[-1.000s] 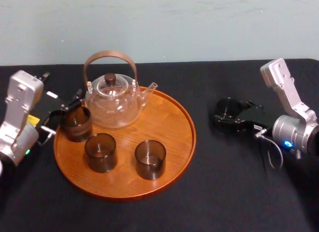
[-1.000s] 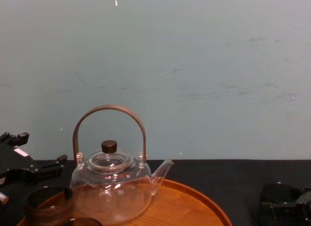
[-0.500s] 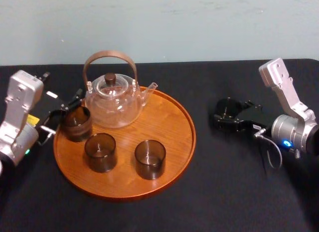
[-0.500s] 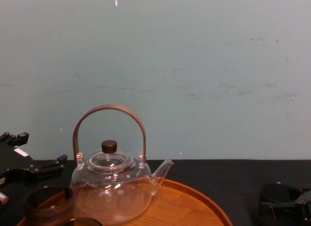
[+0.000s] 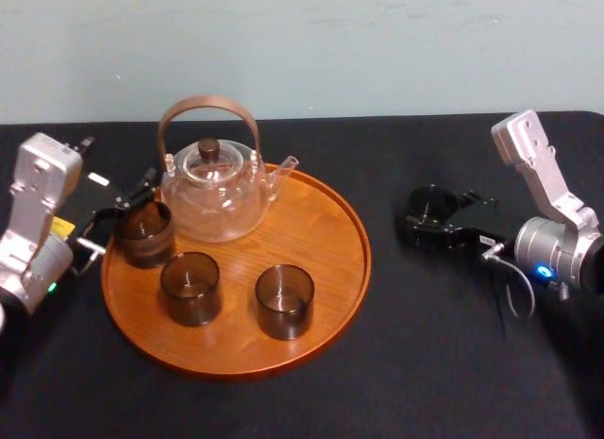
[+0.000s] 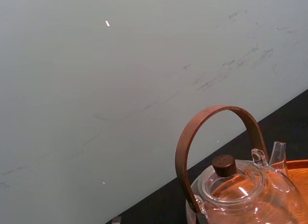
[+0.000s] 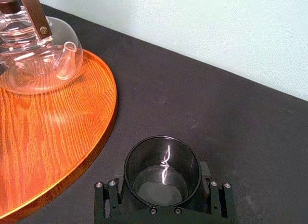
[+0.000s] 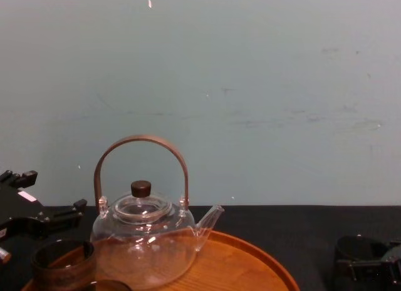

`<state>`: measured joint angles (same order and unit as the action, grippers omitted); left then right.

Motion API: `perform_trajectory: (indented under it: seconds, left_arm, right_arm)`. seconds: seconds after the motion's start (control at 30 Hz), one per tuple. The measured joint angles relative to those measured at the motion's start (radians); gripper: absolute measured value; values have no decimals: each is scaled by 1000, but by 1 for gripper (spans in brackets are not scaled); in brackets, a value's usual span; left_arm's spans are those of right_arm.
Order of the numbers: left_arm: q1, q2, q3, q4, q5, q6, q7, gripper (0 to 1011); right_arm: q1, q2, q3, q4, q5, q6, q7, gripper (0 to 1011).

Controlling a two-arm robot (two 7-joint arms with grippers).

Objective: Pick up the glass from the table and place it on the tray.

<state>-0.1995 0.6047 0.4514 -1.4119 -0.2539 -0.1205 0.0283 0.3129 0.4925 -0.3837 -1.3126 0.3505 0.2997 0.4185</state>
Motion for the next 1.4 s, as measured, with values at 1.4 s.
perform_trajectory:
  seconds: [1.4]
  left_arm:
    - [0,0,0,0,0,0,0,1001]
  right_arm:
    - [104,16,-108,-77,43,-109,182,903]
